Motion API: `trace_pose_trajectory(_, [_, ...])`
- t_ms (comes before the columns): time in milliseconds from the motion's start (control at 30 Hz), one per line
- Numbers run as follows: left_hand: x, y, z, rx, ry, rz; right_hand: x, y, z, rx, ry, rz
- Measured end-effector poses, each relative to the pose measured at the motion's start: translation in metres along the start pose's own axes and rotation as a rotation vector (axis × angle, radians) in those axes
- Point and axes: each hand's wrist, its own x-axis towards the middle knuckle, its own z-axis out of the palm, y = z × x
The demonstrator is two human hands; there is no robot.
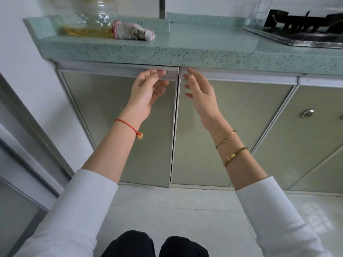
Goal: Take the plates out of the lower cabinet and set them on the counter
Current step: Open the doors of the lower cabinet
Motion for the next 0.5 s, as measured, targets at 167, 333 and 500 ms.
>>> trace_pose_trajectory(167, [-0.039, 0.009, -0.019, 0.016, -0.023, 0.032, -0.021, -0.011, 0.009, -0.032, -0.082, -0.135])
trace_pose_trajectory(333, [-0.084, 0.024, -0.043, 0.034, -0.024, 0.086, -0.049, -0.021, 0.028, 0.05, -0.135, -0.295])
trace_pose_trajectory(500, [-0.125, 0.047, -0.08, 0.147, -0.124, 0.091, -0.079, -0.035, 0.052, 0.181, -0.262, -0.336])
